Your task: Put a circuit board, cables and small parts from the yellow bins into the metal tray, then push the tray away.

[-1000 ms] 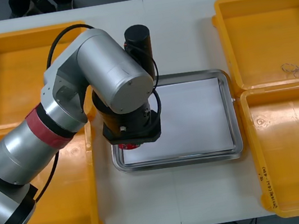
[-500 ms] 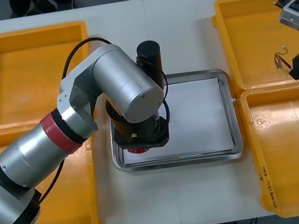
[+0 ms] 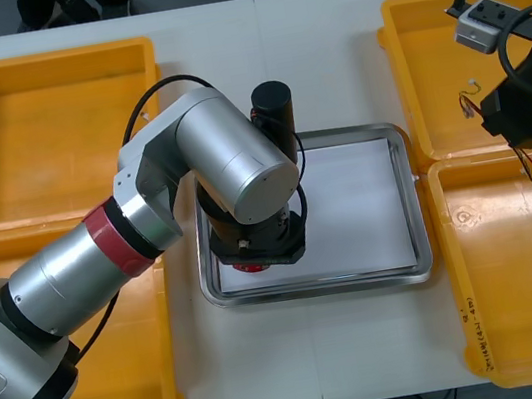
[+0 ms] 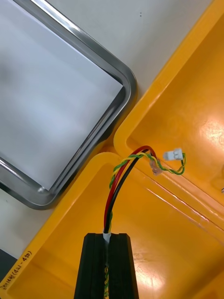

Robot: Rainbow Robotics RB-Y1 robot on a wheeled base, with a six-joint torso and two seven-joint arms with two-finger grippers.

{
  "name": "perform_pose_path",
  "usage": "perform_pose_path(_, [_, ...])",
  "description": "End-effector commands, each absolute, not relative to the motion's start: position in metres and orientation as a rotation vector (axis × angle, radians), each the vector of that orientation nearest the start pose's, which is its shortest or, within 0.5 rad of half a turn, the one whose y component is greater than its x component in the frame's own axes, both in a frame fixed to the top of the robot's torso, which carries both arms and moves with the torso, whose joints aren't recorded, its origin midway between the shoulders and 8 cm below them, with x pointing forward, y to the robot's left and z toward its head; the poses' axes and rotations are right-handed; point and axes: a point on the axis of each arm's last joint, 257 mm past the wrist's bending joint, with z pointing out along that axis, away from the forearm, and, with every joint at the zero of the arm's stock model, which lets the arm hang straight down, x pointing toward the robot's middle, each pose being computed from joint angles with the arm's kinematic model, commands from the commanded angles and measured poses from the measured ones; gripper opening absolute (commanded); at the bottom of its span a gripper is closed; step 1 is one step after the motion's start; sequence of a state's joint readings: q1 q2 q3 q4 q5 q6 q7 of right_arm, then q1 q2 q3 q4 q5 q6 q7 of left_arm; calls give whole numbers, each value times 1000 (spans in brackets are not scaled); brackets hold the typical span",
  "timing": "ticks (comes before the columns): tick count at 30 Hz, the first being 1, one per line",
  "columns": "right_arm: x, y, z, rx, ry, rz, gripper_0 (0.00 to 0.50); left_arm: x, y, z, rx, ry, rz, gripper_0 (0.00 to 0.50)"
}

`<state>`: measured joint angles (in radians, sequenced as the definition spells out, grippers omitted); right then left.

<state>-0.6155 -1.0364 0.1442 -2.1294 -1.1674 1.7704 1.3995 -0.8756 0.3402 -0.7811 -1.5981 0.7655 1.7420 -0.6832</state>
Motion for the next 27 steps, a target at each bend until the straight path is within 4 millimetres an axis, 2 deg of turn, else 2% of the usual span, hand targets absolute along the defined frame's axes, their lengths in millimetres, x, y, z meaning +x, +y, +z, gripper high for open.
perform_pose_path(1, [428,-232,-85,-876,2473,4,0,397,6,-276,426,2920,-84,12])
perform_pose_path(5, [430,-226,-87,-896,2478,7,0,396,8,-280,431,2922,-83,121])
perform_pose_path(10, [430,-223,-89,-926,2475,-5,0,394,10,-286,434,2926,-82,303])
perform_pose_path(14, [430,-224,-90,-938,2473,-14,0,393,9,-285,440,2928,-86,365])
perform_pose_path(18, [430,-225,-91,-945,2475,-21,0,395,9,-283,440,2921,-90,381])
perform_pose_path(23, [428,-225,-96,-968,2479,-30,0,406,8,-261,433,2892,-110,382])
perform_pose_path(27, [427,-223,-97,-988,2474,-35,0,412,15,-233,403,2877,-131,415])
